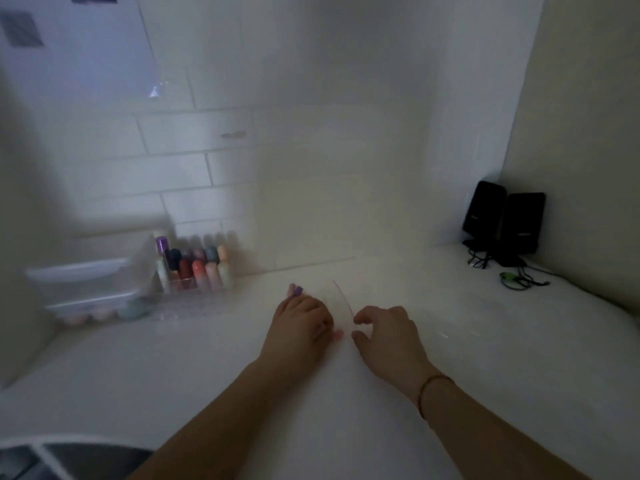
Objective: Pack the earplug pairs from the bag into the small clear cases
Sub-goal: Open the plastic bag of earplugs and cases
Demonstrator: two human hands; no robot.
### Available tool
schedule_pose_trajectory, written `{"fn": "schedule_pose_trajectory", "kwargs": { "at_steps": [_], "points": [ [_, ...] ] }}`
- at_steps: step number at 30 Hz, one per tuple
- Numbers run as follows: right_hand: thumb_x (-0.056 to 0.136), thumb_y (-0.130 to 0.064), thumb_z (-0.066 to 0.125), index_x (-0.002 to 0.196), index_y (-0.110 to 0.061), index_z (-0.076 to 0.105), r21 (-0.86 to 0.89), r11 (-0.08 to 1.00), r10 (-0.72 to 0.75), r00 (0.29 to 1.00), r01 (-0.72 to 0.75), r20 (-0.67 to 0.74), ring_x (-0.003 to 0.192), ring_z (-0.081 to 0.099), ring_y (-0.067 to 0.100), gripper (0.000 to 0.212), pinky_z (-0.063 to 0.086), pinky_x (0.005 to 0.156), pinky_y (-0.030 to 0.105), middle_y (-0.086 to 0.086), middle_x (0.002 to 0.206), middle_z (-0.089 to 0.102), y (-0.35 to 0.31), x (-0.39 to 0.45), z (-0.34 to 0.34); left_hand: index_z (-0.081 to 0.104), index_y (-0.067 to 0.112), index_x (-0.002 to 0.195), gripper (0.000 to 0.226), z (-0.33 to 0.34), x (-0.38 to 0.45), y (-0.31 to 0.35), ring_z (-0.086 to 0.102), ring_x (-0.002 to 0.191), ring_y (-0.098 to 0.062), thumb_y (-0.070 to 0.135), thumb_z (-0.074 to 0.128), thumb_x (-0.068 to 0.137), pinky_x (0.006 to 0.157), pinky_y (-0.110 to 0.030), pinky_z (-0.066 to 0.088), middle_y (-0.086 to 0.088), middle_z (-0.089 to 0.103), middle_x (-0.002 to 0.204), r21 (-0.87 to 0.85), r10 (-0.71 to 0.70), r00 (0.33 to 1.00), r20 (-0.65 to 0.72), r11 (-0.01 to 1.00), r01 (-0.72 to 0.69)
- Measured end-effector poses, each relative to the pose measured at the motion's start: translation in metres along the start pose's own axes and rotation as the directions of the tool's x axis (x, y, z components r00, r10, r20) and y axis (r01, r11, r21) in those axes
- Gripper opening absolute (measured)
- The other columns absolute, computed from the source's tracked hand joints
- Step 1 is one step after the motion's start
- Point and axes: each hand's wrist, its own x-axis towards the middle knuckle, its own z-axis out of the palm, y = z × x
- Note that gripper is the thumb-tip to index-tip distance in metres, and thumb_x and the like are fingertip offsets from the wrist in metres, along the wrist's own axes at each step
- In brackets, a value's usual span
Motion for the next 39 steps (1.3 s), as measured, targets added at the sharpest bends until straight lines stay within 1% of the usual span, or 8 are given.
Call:
{"fn": "schedule_pose_trajectory", "kwargs": {
  "at_steps": [5, 14, 20, 22, 25, 29, 34, 39],
  "points": [
    [0.091, -0.017, 0.061, 0.091, -0.02, 0.07, 0.334, 0.938, -0.014, 0.973, 0.092, -0.229, 0.073, 0.062, 0.01, 0.01, 0.046, 0.071, 0.019, -0.006, 0.083, 0.07, 0.006, -0.029, -0.007, 0.068, 0.014, 0.08, 0.015, -0.002, -0.013, 0.021, 0.061, 0.087, -0.009, -0.001, 0.067, 0.078, 0.097, -0.038, 0.045, 0.005, 0.069, 0.085, -0.357, -0.047, 0.973, -0.226, 0.933, -0.038],
    [0.087, -0.022, 0.067, 0.064, -0.03, 0.07, 0.577, 0.816, 0.071, 0.996, -0.03, -0.049, 0.041, 0.059, 0.005, 0.024, 0.045, 0.051, 0.013, -0.01, 0.061, 0.07, 0.011, -0.046, -0.013, 0.072, 0.012, 0.085, 0.009, 0.0, -0.027, 0.022, 0.058, 0.099, -0.012, 0.01, 0.075, 0.076, 0.095, -0.043, 0.046, 0.003, 0.069, 0.102, -0.264, 0.187, 0.952, -0.242, 0.931, -0.25],
    [0.08, -0.012, 0.073, 0.062, -0.035, 0.069, 0.629, 0.777, 0.063, 0.994, 0.009, -0.091, 0.045, 0.059, -0.003, 0.029, 0.042, 0.05, 0.008, -0.014, 0.061, 0.07, 0.003, -0.047, -0.01, 0.071, 0.015, 0.077, 0.013, -0.007, -0.027, 0.039, 0.054, 0.081, -0.017, 0.027, 0.066, 0.081, 0.074, -0.038, 0.042, 0.006, 0.064, 0.08, -0.103, 0.112, 0.924, -0.367, 0.982, -0.16],
    [0.081, -0.021, 0.075, 0.069, -0.034, 0.072, 0.653, 0.756, 0.036, 0.993, 0.046, -0.112, 0.052, 0.063, -0.002, 0.018, 0.044, 0.053, 0.008, -0.014, 0.065, 0.071, 0.001, -0.05, -0.01, 0.064, 0.019, 0.067, 0.026, -0.009, -0.027, 0.056, 0.054, 0.071, -0.014, 0.038, 0.06, 0.084, 0.068, -0.033, 0.042, 0.011, 0.056, 0.065, -0.149, -0.036, 0.936, -0.349, 0.989, -0.017],
    [0.082, -0.023, 0.073, 0.074, -0.037, 0.074, 0.671, 0.736, -0.013, 0.993, 0.09, -0.119, 0.065, 0.068, 0.001, 0.016, 0.05, 0.06, 0.014, -0.013, 0.07, 0.073, 0.004, -0.053, -0.01, 0.06, 0.018, 0.064, 0.036, -0.001, -0.032, 0.076, 0.065, 0.11, -0.017, 0.047, 0.055, 0.085, 0.072, -0.032, 0.051, -0.009, 0.071, 0.082, -0.306, -0.293, 0.943, -0.156, 0.922, 0.236],
    [0.08, -0.009, 0.076, 0.086, -0.019, 0.076, 0.757, 0.652, -0.054, 0.998, 0.048, -0.016, 0.075, 0.071, 0.007, 0.011, 0.05, 0.069, 0.016, -0.002, 0.077, 0.076, 0.01, -0.051, -0.011, 0.067, 0.016, 0.073, 0.027, 0.003, -0.039, 0.07, 0.057, 0.122, -0.01, 0.035, 0.059, 0.089, 0.074, -0.027, 0.048, -0.006, 0.073, 0.09, -0.336, -0.29, 0.947, -0.137, 0.913, 0.231],
    [0.075, 0.003, 0.076, 0.086, -0.027, 0.073, 0.76, 0.646, -0.179, 0.982, 0.073, 0.057, 0.071, 0.065, 0.005, 0.032, 0.049, 0.073, 0.015, -0.006, 0.073, 0.074, 0.018, -0.052, -0.021, 0.064, 0.017, 0.074, 0.024, -0.001, -0.043, 0.071, 0.063, 0.077, -0.011, 0.034, 0.056, 0.088, 0.063, -0.025, 0.039, 0.008, 0.057, 0.061, -0.445, -0.29, 0.954, -0.074, 0.866, 0.229],
    [0.071, 0.002, 0.08, 0.09, -0.016, 0.07, 0.762, 0.642, -0.246, 0.964, 0.086, 0.098, 0.069, 0.058, 0.012, 0.028, 0.046, 0.068, 0.019, -0.004, 0.071, 0.072, 0.02, -0.054, -0.022, 0.057, 0.007, 0.071, 0.032, 0.001, -0.044, 0.068, 0.056, 0.107, -0.043, 0.029, 0.048, 0.093, 0.064, -0.021, 0.038, 0.014, 0.057, 0.063, -0.509, -0.207, 0.976, -0.06, 0.848, 0.149]
  ]
}}
